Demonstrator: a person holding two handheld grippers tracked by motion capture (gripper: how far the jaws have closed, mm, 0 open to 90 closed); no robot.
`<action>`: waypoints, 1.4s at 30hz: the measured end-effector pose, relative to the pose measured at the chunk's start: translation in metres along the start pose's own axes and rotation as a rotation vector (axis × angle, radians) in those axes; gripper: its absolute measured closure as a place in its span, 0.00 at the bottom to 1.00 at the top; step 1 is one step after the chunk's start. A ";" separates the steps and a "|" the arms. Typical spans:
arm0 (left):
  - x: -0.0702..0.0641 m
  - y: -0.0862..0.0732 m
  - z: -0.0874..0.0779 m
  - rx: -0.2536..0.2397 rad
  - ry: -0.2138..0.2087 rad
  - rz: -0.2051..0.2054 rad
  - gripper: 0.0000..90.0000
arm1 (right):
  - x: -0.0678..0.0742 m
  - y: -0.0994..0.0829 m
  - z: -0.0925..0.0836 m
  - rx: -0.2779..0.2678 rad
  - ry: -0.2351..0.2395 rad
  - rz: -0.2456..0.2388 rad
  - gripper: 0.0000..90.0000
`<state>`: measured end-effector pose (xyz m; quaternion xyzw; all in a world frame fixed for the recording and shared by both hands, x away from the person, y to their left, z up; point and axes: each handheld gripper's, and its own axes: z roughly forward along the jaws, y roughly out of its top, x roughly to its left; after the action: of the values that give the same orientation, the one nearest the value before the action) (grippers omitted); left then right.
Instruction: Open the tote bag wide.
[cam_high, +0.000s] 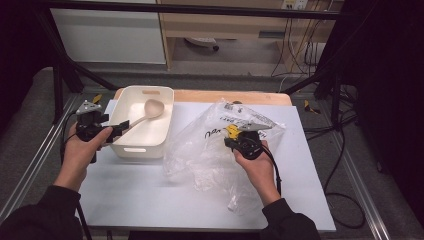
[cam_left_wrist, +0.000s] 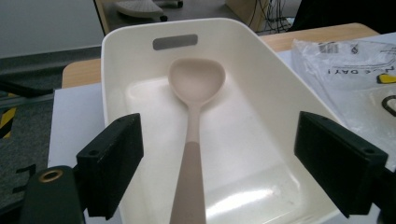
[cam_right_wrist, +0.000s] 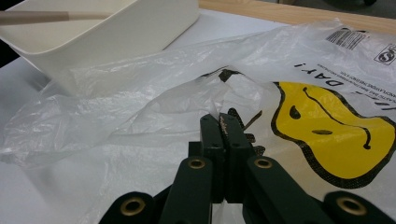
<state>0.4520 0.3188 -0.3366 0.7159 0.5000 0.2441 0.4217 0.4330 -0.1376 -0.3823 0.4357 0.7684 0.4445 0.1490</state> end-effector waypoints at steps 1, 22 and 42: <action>0.002 0.000 0.002 0.000 0.002 -0.011 0.18 | 0.000 0.000 0.000 0.001 0.000 0.000 1.00; 0.010 -0.020 0.020 0.160 -0.016 0.008 0.52 | -0.002 -0.001 0.000 0.010 0.002 -0.006 1.00; 0.014 -0.021 0.032 0.226 -0.025 0.004 0.66 | 0.000 -0.002 0.002 0.023 -0.004 -0.025 1.00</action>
<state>0.4713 0.3235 -0.3716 0.7630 0.5175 0.1779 0.3440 0.4331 -0.1374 -0.3848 0.4287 0.7784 0.4330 0.1511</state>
